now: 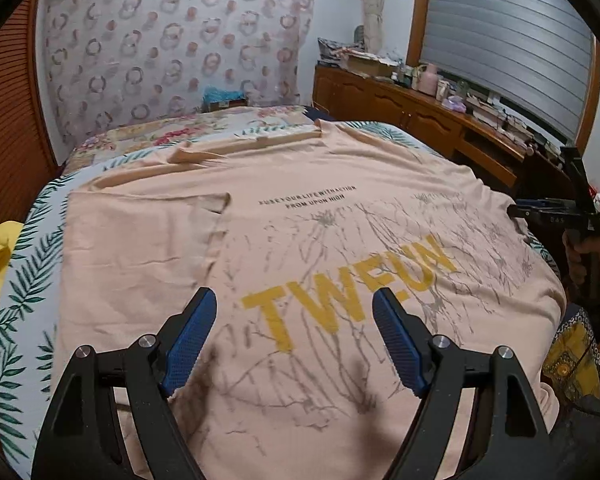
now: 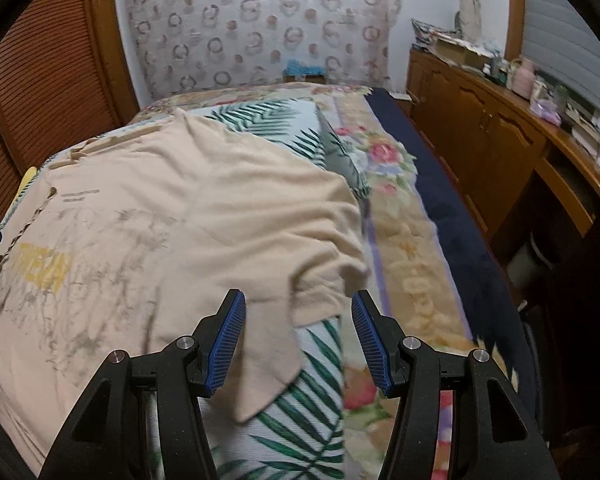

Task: Fold small clothes

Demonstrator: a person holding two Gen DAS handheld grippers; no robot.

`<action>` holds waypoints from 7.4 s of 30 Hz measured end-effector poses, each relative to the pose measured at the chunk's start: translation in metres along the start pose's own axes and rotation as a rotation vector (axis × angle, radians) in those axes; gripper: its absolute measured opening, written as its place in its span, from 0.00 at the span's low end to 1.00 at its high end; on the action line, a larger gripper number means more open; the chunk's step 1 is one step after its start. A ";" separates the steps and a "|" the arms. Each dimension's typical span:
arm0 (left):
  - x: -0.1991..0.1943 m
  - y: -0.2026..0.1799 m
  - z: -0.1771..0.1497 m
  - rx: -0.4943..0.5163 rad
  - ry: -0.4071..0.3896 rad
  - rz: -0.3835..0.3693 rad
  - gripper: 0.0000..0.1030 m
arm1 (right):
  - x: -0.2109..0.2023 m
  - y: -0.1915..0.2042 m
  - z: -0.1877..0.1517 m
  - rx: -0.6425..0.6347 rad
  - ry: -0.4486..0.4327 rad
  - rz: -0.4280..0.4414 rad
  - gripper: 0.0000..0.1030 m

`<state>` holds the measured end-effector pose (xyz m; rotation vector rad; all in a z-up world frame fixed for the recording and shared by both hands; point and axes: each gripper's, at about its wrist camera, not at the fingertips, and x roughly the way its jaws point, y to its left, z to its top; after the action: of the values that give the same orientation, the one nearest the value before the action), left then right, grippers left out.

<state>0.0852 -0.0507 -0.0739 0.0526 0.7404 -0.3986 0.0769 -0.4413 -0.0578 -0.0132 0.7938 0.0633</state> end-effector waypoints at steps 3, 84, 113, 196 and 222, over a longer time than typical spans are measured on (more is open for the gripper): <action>0.005 -0.003 0.000 0.002 0.016 -0.009 0.79 | 0.008 0.001 0.005 0.024 0.010 0.021 0.56; 0.026 -0.014 -0.005 0.036 0.119 0.040 0.79 | 0.062 0.189 0.105 -0.362 -0.072 0.260 0.04; 0.027 -0.014 -0.004 0.038 0.119 0.044 0.79 | 0.034 0.137 0.022 -0.324 0.002 0.236 0.23; 0.071 0.227 0.075 -0.187 0.124 0.270 0.58 | 0.129 0.080 0.132 -0.142 0.003 0.091 0.47; 0.091 0.233 0.085 -0.176 0.150 0.222 0.42 | 0.134 0.079 0.130 -0.164 0.006 0.105 0.57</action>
<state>0.2869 0.1185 -0.0930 -0.0012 0.9050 -0.1173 0.2587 -0.3505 -0.0610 -0.1268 0.7932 0.2279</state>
